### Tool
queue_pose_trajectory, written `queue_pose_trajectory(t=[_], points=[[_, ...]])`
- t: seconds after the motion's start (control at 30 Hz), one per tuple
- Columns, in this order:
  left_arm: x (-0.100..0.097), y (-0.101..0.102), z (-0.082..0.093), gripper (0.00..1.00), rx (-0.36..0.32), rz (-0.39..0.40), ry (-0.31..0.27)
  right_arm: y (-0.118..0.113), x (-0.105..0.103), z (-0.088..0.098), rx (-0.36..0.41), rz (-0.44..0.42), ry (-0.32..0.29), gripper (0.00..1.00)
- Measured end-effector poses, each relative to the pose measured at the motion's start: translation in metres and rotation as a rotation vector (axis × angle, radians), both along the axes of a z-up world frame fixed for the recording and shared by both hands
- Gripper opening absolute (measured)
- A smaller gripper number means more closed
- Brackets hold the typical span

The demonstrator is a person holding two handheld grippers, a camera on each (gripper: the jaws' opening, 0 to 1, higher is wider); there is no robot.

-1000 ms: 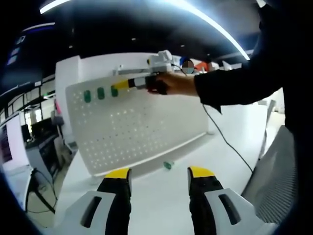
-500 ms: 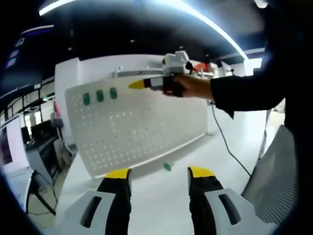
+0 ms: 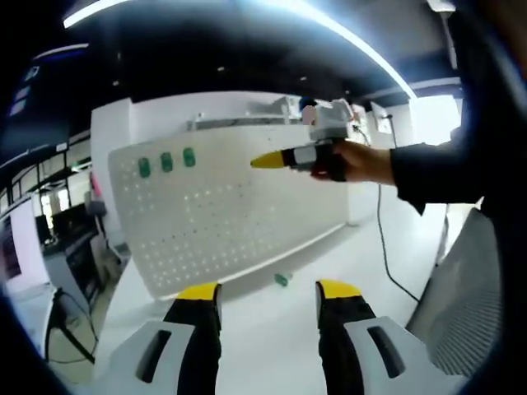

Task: Insert the hook assembly into the mounting plate slot until the hook locks in place.

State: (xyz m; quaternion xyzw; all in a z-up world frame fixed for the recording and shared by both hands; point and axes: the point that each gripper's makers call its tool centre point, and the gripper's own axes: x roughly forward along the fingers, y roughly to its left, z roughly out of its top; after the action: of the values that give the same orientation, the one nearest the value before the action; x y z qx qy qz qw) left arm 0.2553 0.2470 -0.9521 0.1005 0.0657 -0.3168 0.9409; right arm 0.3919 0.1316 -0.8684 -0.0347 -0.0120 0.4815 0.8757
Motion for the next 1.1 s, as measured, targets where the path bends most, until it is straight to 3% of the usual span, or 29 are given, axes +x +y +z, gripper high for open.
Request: queue_pose_trajectory(t=[0.3,0.67,0.8,1.1], points=[[-0.001,-0.002,-0.001,0.46,0.014,-0.009,-0.003,-0.034,-0.008,-0.018,0.071,-0.101,0.056,0.22],[-0.003,-0.006,-0.004,0.46,0.020,-0.030,0.011,-0.046,-0.020,-0.069,0.120,-0.189,0.176,0.22],[-0.004,-0.008,-0.007,0.46,0.029,-0.041,0.022,-0.041,-0.022,-0.087,0.047,-0.178,0.189,0.22],[-0.003,-0.009,-0.015,0.45,0.056,-0.044,0.053,-0.036,-0.026,-0.104,-0.022,-0.129,0.187,0.22]])
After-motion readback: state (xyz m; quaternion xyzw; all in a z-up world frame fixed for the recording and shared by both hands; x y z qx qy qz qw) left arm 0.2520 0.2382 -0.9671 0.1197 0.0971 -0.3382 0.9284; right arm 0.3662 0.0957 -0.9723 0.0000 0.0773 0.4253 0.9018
